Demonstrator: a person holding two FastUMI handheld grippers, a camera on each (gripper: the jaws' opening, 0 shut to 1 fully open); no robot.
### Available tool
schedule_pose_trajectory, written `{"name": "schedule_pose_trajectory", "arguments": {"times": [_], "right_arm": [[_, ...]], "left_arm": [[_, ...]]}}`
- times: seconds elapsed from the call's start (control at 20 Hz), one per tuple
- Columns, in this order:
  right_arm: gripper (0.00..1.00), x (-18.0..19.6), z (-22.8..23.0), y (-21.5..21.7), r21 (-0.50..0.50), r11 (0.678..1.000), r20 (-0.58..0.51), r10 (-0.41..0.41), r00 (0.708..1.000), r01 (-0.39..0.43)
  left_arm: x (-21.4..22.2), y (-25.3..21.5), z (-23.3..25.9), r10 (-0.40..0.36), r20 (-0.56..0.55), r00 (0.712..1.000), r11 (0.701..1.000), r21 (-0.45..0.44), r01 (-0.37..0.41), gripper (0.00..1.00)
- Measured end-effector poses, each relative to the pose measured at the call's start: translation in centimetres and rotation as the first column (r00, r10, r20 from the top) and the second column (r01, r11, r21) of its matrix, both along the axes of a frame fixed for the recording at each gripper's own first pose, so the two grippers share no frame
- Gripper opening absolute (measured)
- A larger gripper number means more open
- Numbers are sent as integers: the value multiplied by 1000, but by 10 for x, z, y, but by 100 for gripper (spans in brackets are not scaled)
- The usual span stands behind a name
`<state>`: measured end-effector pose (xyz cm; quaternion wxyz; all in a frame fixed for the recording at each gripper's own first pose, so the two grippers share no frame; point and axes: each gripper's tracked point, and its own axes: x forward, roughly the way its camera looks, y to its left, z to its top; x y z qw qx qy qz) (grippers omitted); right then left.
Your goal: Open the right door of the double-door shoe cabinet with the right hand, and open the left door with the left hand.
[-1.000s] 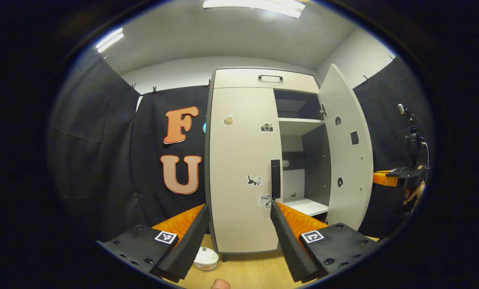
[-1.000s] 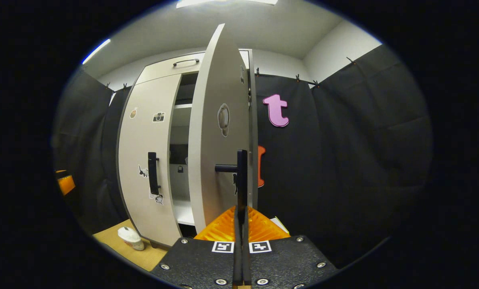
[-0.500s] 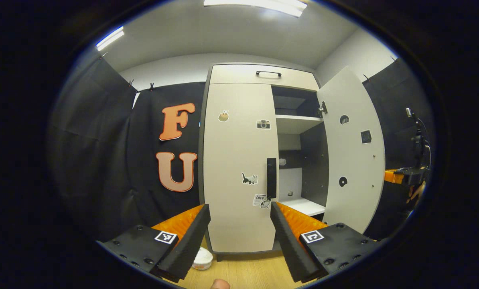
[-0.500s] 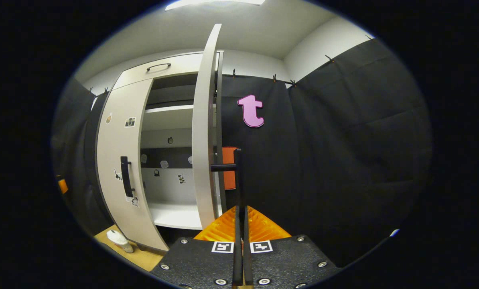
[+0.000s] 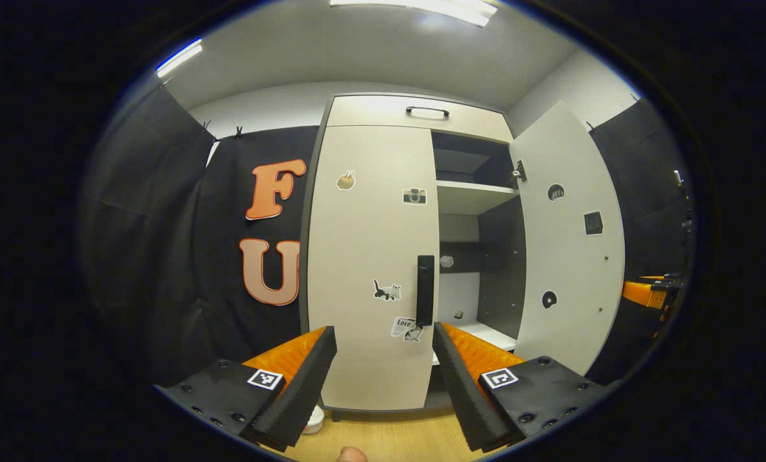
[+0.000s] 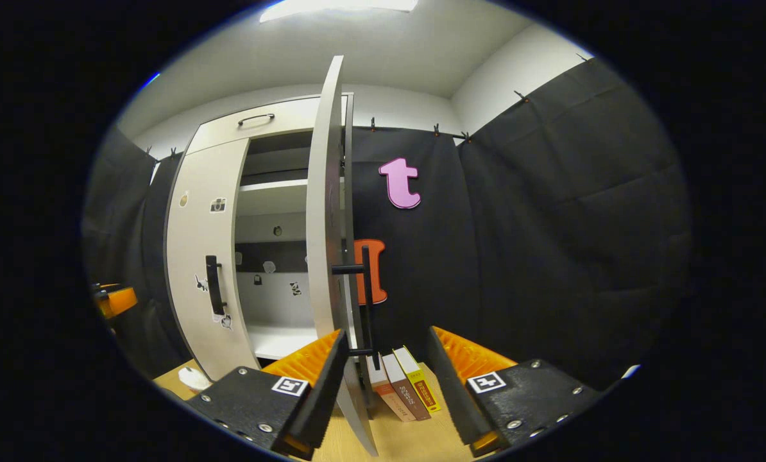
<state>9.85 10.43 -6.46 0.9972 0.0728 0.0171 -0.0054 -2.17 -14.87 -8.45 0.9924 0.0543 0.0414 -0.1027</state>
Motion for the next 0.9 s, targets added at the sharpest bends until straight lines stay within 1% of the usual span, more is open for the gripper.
{"name": "schedule_pose_trajectory", "arguments": {"times": [0.05, 0.15, 0.3, 0.4, 0.55, 0.7, 0.9], "right_arm": [[87, 0, -1, -2, 1, 1000, 2, -11, 1000, 11], [93, -2, 0, -4, -6, 1000, 3, -20, 1000, 20], [93, -3, -2, -7, -15, 1000, 3, -25, 1000, 25], [93, -5, -5, -10, -26, 999, 2, -33, 999, 33], [93, -6, -5, -9, -36, 999, 14, -26, 1000, 27], [93, -7, -3, -9, -41, 999, 26, -22, 999, 23], [93, -8, 3, -11, -71, 997, 61, -22, 998, 26]], "left_arm": [[5, -8, -3, -8, -3, 1000, 1000, 1, 8, 96], [18, -22, -9, -19, -11, 1000, 1000, 3, 20, 96], [38, -40, -18, -26, -29, 999, 1000, 5, 26, 98], [56, -50, -23, -30, -30, 999, 1000, 7, 30, 96], [81, -65, -27, -35, -26, 999, 999, 11, 35, 96], [104, -80, -34, -50, -48, 998, 999, -3, 49, 96], [133, -82, -39, -12, -38, 999, 999, 32, 13, 96]]}}
